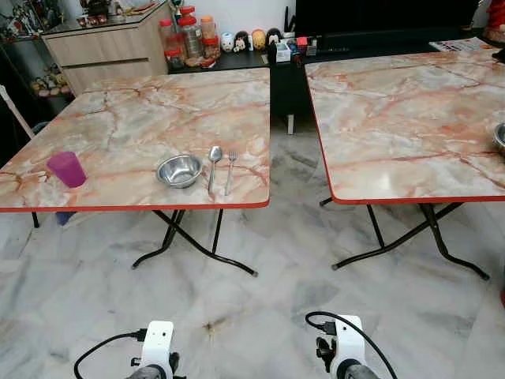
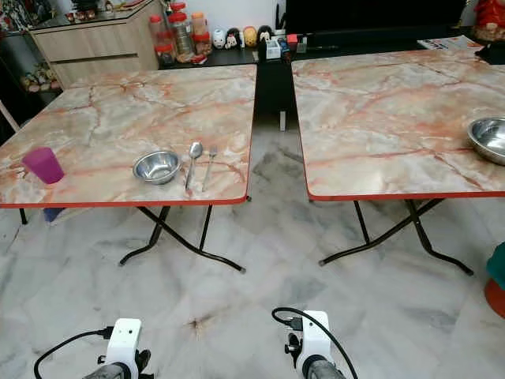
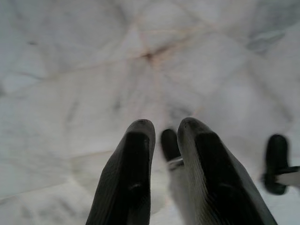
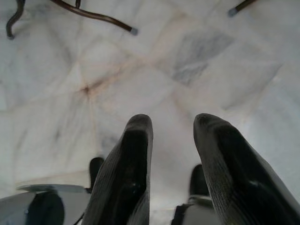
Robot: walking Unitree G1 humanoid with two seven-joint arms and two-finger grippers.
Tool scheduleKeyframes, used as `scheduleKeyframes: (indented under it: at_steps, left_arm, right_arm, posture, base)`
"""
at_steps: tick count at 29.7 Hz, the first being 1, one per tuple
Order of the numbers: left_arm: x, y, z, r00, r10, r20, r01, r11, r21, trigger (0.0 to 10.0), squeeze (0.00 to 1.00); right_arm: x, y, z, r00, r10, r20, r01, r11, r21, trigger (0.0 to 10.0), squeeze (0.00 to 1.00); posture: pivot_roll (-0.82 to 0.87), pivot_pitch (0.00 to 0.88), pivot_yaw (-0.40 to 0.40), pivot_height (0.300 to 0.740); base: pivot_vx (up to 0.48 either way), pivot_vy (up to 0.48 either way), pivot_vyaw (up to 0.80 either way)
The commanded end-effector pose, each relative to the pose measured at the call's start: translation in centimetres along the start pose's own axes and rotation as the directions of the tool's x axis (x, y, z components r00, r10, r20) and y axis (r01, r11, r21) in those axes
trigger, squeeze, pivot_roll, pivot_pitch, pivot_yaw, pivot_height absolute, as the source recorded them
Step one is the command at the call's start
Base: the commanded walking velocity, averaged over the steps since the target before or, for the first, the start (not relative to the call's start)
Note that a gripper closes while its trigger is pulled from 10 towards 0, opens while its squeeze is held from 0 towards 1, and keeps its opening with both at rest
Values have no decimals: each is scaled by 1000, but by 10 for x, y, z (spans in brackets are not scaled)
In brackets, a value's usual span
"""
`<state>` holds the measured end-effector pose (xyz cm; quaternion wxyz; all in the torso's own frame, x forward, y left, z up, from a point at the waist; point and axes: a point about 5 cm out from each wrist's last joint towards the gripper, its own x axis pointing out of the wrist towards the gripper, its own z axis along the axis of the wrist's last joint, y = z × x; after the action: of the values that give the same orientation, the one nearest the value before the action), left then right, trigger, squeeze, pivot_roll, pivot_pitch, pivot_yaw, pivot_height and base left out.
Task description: Setting the table
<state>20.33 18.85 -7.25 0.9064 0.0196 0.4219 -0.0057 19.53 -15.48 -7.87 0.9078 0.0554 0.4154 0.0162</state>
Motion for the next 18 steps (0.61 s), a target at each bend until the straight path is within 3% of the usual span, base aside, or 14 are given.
scheduleKeyframes:
  at_steps: [1, 18]
  left_arm:
    - [1, 1, 4, 1000, -4, 11, 4, 1000, 2, 10000, 0]
    - [1, 3, 7, 1000, -5, 21, 5, 1000, 1, 10000, 0]
  right_arm:
    - [1, 0, 4, 1000, 1, 10, -1, 1000, 6, 10000, 0]
    - [0, 1, 0, 1000, -2, 4, 2, 999, 36, 10000, 0]
  posture:
    - [-25, 0, 93, 740]
    - [-16, 0, 102, 740]
  base:
    - [0, 0, 0]
    - [0, 0, 0]
